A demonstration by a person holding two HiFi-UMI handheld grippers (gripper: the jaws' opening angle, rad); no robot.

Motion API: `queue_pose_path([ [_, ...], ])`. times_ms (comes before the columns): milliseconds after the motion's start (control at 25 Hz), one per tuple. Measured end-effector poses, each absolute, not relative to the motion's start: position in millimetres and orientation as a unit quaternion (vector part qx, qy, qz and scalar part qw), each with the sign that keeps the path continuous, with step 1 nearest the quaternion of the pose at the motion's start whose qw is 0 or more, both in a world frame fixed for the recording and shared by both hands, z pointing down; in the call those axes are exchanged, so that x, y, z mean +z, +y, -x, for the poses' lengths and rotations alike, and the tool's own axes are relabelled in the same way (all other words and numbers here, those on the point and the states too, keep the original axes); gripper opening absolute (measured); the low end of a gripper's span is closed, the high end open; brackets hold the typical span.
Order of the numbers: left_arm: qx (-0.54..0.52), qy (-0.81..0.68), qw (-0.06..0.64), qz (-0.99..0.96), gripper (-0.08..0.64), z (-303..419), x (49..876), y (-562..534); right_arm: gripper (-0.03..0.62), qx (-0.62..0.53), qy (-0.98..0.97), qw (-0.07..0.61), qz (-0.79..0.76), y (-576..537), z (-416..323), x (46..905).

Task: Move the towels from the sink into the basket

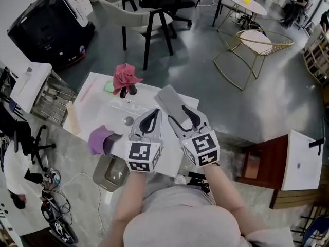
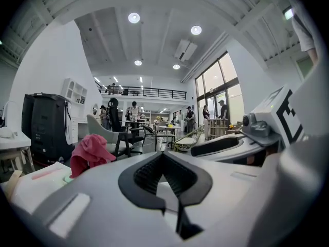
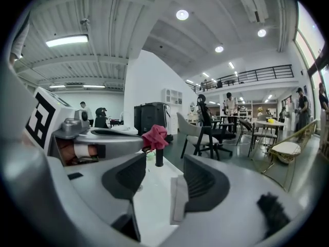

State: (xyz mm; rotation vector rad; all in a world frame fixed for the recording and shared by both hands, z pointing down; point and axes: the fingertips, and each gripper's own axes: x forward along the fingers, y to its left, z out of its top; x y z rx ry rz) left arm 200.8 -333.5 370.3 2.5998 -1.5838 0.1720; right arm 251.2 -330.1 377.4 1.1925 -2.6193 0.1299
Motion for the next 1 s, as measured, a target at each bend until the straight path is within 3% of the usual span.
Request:
queue_pose_path([
  [1000,0.089,-0.493,0.091,-0.860,0.005,-183,421,-398,0.230,0.132,-0.866,0.261,-0.406,-415,-239,510],
])
